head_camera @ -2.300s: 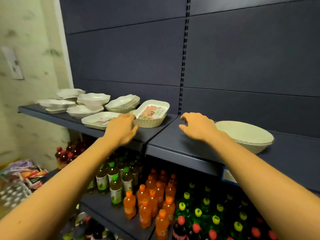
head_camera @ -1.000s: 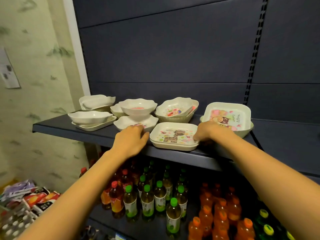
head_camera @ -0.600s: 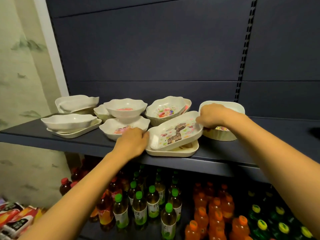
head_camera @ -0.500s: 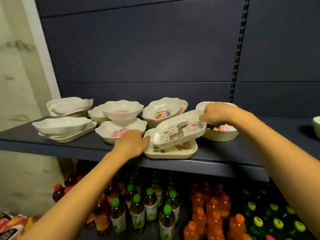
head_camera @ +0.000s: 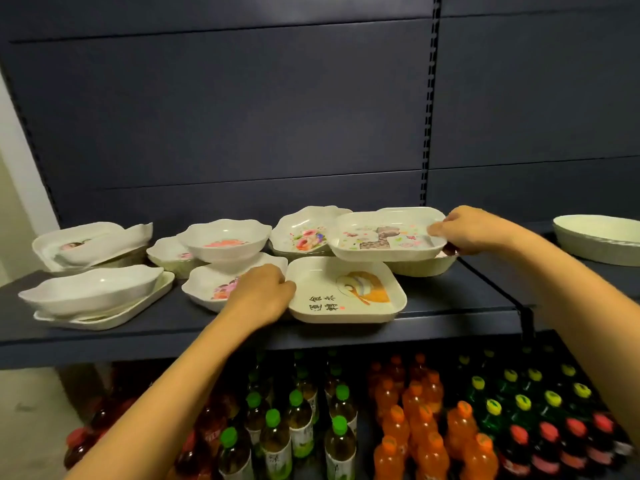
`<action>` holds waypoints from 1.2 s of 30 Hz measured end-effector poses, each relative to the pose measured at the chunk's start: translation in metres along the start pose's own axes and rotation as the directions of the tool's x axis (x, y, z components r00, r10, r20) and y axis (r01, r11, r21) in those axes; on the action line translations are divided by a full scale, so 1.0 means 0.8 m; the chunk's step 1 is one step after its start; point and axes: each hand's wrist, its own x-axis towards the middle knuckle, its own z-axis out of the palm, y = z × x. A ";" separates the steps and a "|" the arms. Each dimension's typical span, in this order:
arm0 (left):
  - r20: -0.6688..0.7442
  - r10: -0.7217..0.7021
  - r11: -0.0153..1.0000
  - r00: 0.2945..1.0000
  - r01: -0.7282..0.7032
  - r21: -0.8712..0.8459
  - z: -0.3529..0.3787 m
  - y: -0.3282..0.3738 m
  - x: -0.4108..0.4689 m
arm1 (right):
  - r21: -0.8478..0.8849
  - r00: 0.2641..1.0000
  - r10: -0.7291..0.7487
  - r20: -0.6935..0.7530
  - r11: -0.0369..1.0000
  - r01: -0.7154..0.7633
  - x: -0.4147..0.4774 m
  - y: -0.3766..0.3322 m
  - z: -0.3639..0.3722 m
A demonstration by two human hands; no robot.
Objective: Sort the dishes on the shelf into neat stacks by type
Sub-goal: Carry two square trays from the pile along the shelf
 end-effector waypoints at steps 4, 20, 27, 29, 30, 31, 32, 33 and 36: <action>-0.035 0.054 0.998 0.998 -0.055 -0.037 -0.019 -0.006 0.005 | 0.084 0.993 0.074 -0.087 0.994 -0.067 -0.021 0.025 -0.007; -0.098 0.246 0.965 0.964 -0.254 -0.071 0.043 0.151 0.036 | 0.051 0.883 0.320 -0.345 0.945 -0.323 -0.110 0.225 -0.103; -0.080 0.309 0.942 0.948 -0.317 -0.114 0.104 0.285 0.026 | -0.059 0.835 0.365 -0.412 0.904 -0.424 -0.143 0.354 -0.182; -0.075 0.319 0.937 0.945 -0.327 -0.128 0.126 0.324 0.019 | -0.057 0.824 0.383 -0.418 0.894 -0.445 -0.153 0.393 -0.201; -0.069 0.318 0.936 0.945 -0.325 -0.136 0.136 0.343 0.015 | -0.066 0.819 0.392 -0.420 0.886 -0.458 -0.158 0.413 -0.210; -0.061 0.317 0.937 0.946 -0.322 -0.137 0.147 0.363 0.012 | -0.078 0.815 0.395 -0.423 0.880 -0.468 -0.163 0.432 -0.219; -0.055 0.314 0.938 0.948 -0.318 -0.139 0.156 0.381 0.008 | -0.089 0.811 0.400 -0.426 0.874 -0.478 -0.168 0.450 -0.228; -0.048 0.311 0.938 0.949 -0.315 -0.148 0.167 0.399 0.004 | -0.098 0.807 0.404 -0.432 0.868 -0.487 -0.172 0.468 -0.237; -0.025 0.302 0.934 0.953 -0.301 -0.192 0.197 0.451 -0.007 | -0.101 0.788 0.426 -0.444 0.850 -0.517 -0.183 0.515 -0.266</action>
